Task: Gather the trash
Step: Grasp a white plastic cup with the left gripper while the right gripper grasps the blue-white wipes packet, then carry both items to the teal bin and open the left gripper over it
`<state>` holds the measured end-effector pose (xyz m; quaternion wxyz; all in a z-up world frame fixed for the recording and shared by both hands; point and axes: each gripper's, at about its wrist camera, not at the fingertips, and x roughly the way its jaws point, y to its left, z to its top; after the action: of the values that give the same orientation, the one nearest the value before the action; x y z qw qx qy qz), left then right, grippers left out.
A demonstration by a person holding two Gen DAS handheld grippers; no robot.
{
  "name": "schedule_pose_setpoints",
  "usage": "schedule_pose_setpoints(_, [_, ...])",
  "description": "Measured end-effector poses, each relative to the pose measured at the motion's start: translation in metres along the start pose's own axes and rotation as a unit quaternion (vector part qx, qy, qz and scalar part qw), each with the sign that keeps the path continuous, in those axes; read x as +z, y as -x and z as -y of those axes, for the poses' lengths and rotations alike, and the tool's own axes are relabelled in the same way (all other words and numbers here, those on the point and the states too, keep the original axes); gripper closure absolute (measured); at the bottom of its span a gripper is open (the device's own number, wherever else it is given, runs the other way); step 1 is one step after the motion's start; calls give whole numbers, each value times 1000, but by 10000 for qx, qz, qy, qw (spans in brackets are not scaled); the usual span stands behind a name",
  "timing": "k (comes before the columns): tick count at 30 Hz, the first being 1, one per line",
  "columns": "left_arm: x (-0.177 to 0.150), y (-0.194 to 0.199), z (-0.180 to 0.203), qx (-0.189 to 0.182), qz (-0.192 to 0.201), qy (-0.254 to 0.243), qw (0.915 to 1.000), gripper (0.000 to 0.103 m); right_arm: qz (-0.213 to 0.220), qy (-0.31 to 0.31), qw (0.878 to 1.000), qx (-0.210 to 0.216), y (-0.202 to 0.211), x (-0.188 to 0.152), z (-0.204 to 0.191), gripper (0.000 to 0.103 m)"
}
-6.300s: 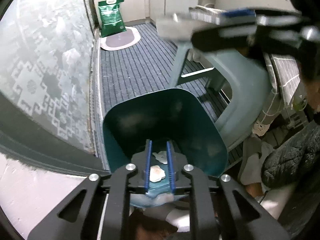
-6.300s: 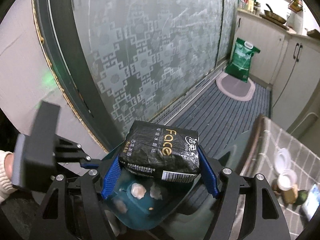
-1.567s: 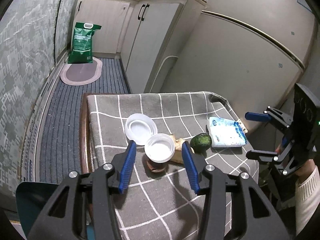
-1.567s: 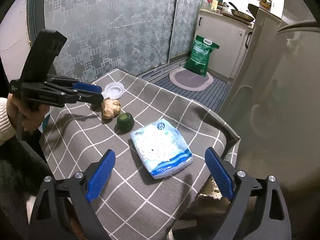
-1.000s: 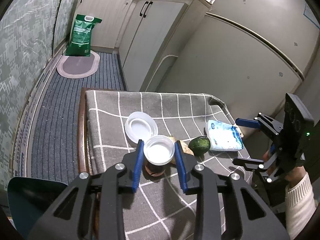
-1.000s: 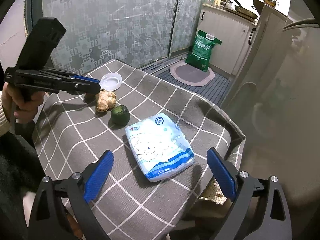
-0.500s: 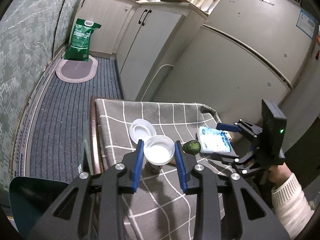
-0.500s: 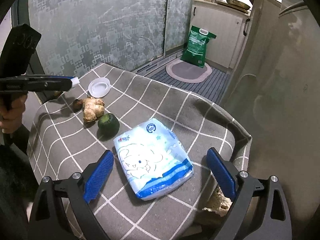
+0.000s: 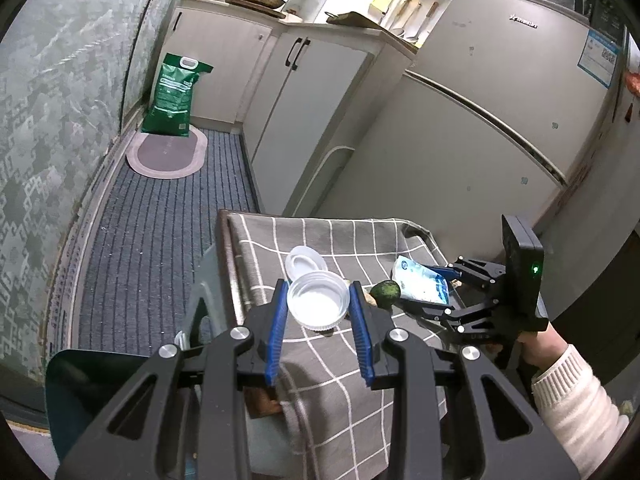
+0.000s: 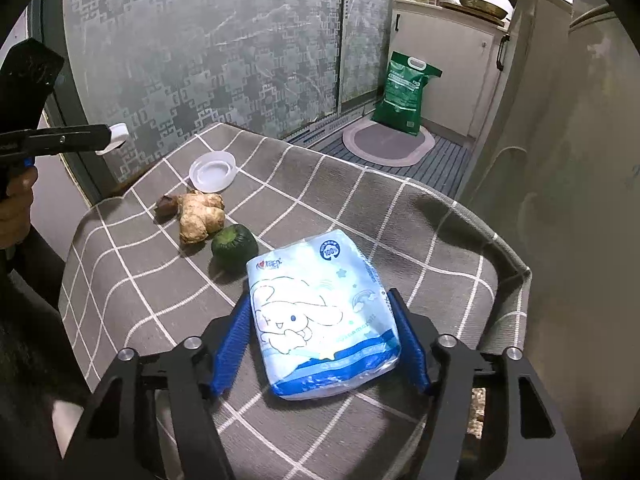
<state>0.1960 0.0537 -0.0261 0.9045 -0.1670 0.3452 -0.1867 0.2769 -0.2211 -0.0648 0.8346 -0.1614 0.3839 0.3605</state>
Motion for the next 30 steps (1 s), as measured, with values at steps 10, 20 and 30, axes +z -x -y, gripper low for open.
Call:
schedule_pose_setpoints(10, [-1,30,-13,175,138,-12,9998,70,151,-300,9993,-154,20,20,-15,53])
schedule_pose_setpoints(20, [-10,58,-34,483,172,-71,9987,70,627,-499,9963,-321,49,59,-43,53])
schedule_pose_setpoints(30, [-27,77,-72,914,-14,-15,9958,70,761,-56,9959,479,31,105,-116,53])
